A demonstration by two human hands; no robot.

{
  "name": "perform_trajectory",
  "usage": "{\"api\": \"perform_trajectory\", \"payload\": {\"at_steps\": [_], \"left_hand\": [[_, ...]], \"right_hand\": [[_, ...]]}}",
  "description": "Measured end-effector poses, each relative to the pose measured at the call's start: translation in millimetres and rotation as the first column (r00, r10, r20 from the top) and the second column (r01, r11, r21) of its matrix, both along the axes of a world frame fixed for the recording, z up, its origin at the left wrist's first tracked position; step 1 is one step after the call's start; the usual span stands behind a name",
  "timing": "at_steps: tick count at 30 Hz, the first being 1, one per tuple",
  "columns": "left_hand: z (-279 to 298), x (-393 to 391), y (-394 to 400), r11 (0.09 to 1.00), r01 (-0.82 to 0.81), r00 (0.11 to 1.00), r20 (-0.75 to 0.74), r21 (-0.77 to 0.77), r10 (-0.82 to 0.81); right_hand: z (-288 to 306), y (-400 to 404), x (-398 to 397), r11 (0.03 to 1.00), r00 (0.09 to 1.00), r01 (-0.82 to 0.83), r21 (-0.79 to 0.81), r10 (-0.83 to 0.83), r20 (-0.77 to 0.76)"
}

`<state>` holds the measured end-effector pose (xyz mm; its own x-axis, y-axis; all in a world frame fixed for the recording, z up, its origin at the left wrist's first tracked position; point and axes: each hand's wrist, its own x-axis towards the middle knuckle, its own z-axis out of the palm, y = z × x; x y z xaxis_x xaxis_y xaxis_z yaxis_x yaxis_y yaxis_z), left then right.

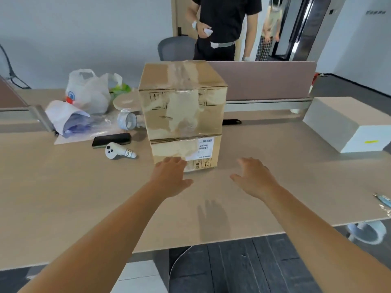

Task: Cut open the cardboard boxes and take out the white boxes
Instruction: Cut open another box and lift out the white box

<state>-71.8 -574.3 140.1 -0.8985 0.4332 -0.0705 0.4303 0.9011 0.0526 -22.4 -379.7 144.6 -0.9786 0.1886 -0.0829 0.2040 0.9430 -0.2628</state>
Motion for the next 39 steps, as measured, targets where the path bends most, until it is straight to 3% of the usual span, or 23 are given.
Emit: {"api": "perform_trajectory", "payload": {"at_steps": [6, 9, 11, 14, 17, 19, 21, 26, 39], "left_hand": [[-9, -50, 8, 0.918, -0.360, 0.932, 0.020, 0.166, 0.362], [-11, -70, 1, 0.770, -0.531, 0.839, 0.090, 0.354, 0.537], [-13, -82, -4, 0.642, -0.563, 0.800, 0.150, 0.520, 0.581], [-17, -114, -15, 0.410, -0.480, 0.809, 0.211, 0.775, 0.549], [-21, -144, -23, 0.201, -0.376, 0.860, 0.259, 0.905, 0.439], [-22, -161, -26, 0.031, -0.325, 0.890, 0.295, 0.945, 0.347], [-23, -175, -28, -0.071, -0.275, 0.918, 0.283, 0.959, 0.278], [-26, -189, -30, -0.108, -0.261, 0.941, 0.277, 0.959, 0.195], [-11, -170, -4, -0.216, -0.201, 0.950, 0.243, 0.956, 0.194]], "right_hand": [[0, 34, -95, 0.961, 0.996, -0.076, -0.266, 0.060, -0.066], [-1, 40, -137, 0.892, 0.992, -0.089, -0.443, 0.042, -0.115], [-1, 40, -154, 0.841, 0.983, -0.130, -0.526, 0.042, -0.176], [0, 36, -182, 0.682, 0.961, -0.174, -0.711, -0.040, -0.273], [-6, 28, -204, 0.504, 0.947, -0.217, -0.836, -0.099, -0.305], [-15, 26, -217, 0.453, 0.935, -0.218, -0.865, -0.157, -0.318], [-20, 26, -225, 0.446, 0.927, -0.222, -0.867, -0.178, -0.330], [-26, 25, -230, 0.412, 0.919, -0.219, -0.884, -0.218, -0.329], [-4, 36, -204, 0.342, 0.885, -0.270, -0.900, -0.279, -0.372]]}}
